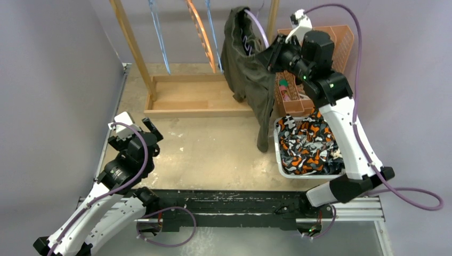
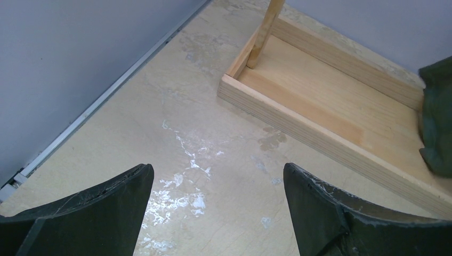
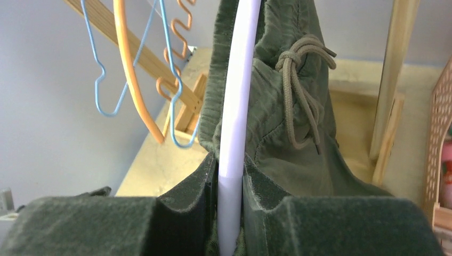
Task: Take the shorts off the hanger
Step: Pick up the hanger from the clothes rod.
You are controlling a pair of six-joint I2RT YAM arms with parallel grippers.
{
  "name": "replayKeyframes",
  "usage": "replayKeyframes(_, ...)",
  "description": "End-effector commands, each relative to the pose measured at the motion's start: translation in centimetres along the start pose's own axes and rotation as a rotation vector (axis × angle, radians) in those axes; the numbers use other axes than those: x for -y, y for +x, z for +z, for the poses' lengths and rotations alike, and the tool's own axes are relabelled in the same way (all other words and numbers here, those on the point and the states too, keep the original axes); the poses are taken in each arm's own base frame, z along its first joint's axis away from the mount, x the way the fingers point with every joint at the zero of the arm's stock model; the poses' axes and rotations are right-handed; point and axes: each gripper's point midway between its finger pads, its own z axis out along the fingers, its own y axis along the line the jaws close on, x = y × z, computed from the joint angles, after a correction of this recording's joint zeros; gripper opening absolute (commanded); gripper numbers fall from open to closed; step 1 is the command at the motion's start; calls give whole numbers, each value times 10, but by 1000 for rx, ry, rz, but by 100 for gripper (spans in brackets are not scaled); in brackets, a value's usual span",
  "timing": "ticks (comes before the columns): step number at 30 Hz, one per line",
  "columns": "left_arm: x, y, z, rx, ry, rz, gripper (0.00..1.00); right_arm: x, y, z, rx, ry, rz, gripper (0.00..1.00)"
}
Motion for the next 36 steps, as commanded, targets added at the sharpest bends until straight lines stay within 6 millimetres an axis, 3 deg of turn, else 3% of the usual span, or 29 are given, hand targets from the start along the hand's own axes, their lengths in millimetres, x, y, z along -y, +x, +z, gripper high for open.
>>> replayKeyframes(1,-1,-8,-1,25,-7,-31,91,-19,-24,-35,163,-73,24,0)
replayKeyframes(5,1,-7,0,17,-1,-27,91,-14,18,-50,110,-113,72,0)
replayKeyframes(14,5,-3,2,3,-4,-5,92,10,156,-59,-181,-173,207,0)
replayKeyframes(17,16,4,5,-20,33,13,92,23,204,-67,-263,-175,228,0)
replayKeyframes(23,8,2,4,-36,-35,15,90,37,271,-89,-368,-182,229,0)
replayKeyframes(26,17,11,0,-84,17,-82,90,32,286,-97,-400,-229,223,0)
replayKeyframes(28,33,21,-2,-127,85,-159,90,29,285,-101,-400,-240,188,0)
replayKeyframes(33,84,39,-6,-249,240,-281,89,5,281,-113,-399,-390,90,0)
replayKeyframes(36,127,51,-12,-345,381,-271,88,-14,269,-122,-372,-492,58,0)
